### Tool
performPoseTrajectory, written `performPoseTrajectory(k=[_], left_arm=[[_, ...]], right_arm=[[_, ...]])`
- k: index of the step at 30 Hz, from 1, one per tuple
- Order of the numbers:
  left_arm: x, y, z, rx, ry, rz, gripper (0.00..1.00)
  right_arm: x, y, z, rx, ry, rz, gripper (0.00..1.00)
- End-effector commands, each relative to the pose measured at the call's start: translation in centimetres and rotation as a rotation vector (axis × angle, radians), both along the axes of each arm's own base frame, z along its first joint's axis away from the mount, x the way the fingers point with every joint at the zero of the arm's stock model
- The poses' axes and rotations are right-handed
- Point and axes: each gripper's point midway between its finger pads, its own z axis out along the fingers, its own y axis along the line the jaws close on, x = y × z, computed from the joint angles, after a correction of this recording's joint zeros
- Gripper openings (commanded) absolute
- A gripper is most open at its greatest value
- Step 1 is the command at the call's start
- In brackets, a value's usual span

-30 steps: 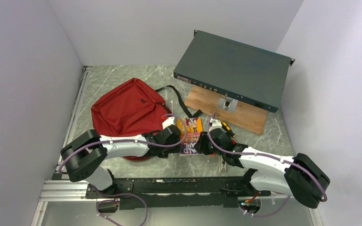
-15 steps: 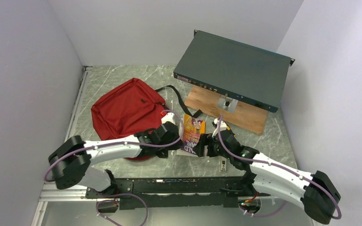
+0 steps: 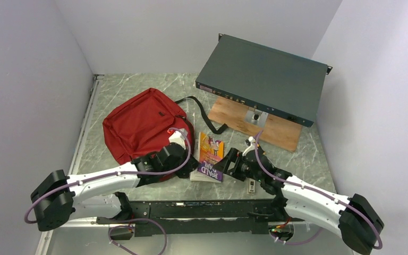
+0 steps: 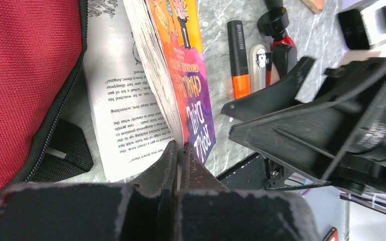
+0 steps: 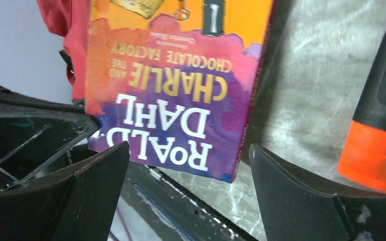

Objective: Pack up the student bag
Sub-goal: Pick up the book from the center of the board.

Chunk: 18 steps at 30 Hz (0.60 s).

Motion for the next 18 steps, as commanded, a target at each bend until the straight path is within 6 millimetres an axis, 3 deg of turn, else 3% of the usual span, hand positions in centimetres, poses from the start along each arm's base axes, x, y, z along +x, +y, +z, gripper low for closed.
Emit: performPoseTrajectory(k=[1,9,18], left_arm=[[0.6,-0.9,3.7,-0.153,-0.048,0.02,0.0],[0.1,0.1,3.5,-0.21,-0.04,0.047,0.0],[-0.5,-0.2,4.1,-0.274,-0.028,0.023,0.0]], right_arm=[[-0.1,1.1,1.1,0.241,0.101,-0.098,0.91],[0.4,1.4,0.4,0.287,0.15,-0.146,0.91],[1.7,3.3,2.6,0.373,0.119,-0.12,0.83]])
